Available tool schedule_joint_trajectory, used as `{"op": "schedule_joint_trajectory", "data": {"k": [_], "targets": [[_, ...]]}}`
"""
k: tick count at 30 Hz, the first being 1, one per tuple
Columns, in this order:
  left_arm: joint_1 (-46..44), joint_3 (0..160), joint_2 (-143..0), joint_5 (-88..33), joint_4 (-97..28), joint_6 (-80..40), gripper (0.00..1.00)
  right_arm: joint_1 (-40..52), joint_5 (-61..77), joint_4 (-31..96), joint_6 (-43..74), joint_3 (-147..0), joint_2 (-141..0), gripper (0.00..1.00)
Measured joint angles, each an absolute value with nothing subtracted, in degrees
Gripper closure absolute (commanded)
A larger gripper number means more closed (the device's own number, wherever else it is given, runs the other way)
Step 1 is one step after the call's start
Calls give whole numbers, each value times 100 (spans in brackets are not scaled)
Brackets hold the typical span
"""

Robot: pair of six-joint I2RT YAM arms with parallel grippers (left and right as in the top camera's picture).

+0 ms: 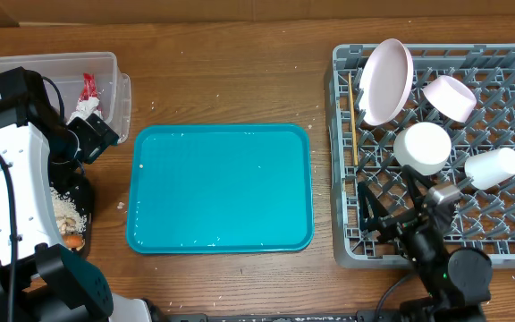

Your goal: Sort waste into correct bins and load items into the dishwasher

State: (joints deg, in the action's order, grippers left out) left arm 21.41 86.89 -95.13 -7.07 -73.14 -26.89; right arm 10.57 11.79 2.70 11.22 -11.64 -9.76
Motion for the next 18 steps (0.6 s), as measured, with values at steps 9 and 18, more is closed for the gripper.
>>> {"op": "schedule_joint_trajectory", "data": {"k": [9,18], "targets": [[2141,8687,-9513,-709,-7314,-2689,0,1129,1177,-71,1031,-593,-342,0],[2141,8689,-9513,-709,-7314,-2689,0,1129,1142,-207,899,-421,-84,0]]}}
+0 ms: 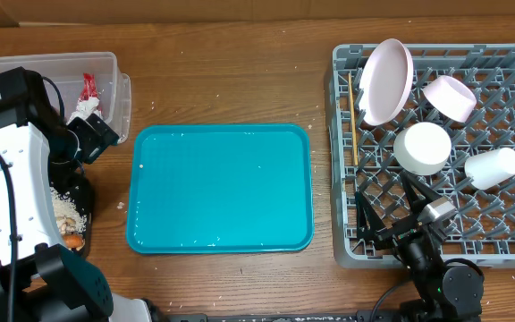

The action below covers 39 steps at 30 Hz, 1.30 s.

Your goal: Sort waste into correct bins and load items into the dishwasher

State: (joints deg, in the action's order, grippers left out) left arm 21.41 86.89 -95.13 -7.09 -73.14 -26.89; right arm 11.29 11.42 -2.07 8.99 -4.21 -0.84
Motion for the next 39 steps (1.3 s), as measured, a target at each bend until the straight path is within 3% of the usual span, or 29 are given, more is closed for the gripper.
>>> {"op": "schedule_joint_trajectory", "data": {"k": [26,39], "targets": [[2141,8689,-9513,-709,-7314,-2689,0,1129,1028,-666,-760,-106,-78,0],[2141,8689,-9513,-709,-7314,-2689,0,1127,1024,399,-1022,-106,-73,0]]}}
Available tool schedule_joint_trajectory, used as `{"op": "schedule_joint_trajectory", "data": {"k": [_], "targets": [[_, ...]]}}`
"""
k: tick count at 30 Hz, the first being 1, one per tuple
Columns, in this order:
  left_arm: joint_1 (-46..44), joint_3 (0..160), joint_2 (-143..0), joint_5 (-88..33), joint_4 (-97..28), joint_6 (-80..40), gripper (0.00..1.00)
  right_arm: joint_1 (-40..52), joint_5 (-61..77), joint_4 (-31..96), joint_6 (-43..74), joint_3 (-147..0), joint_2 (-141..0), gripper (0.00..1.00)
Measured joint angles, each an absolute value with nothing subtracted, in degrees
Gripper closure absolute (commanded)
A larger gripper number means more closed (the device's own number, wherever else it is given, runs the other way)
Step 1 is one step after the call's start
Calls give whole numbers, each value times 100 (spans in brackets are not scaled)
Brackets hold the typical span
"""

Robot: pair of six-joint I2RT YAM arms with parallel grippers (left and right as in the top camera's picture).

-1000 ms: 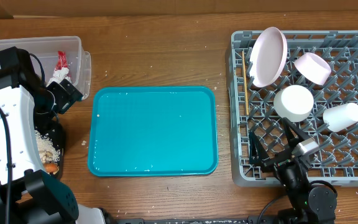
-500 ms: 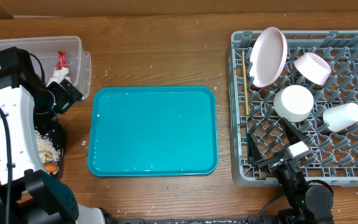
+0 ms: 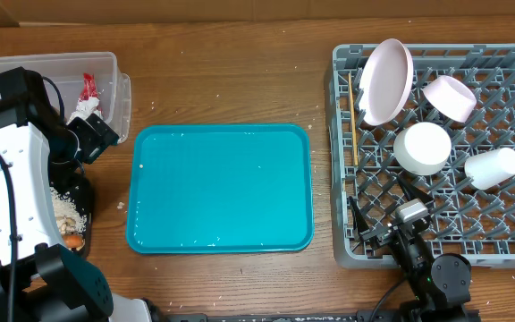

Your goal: Sort waste into correct bins and load items into the dishwasher

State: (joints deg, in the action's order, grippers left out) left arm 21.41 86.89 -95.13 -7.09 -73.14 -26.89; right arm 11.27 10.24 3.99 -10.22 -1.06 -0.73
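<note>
The teal tray in the middle of the table has nothing on it. A grey dishwasher rack on the right holds a pink plate, a pink bowl, an upright white cup, a white cup on its side and a chopstick. My right gripper hangs over the rack's front left part, fingers apart and holding nothing. My left gripper sits at the near rim of the clear bin; its jaws are too dark to read.
The clear bin holds a red-and-white wrapper. A black bin with rice and food scraps stands in front of it, partly under the left arm. Crumbs lie on the wooden table around the tray.
My right arm has drawn back toward the table's front edge, and its gripper now sits lower and further left over the rack's front. The left arm and all items are unchanged.
My right gripper was first over the rack's front, just below the white cups, fingers spread. At each later moment it stood closer to the front edge. The left arm stayed at the clear bin throughout, and the tray stayed bare.
</note>
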Motion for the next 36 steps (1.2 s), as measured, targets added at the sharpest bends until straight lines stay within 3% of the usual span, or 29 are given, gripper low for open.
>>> {"op": "schedule_joint_trajectory", "data": {"k": [14,36], "targets": [[2141,8689,-9513,-707,-7314,-2689,0,1127,602,456,-183,-106,-73,0],[2141,8689,-9513,-709,-7314,-2689,0,1129,552,456,-19,-106,-73,0]]}}
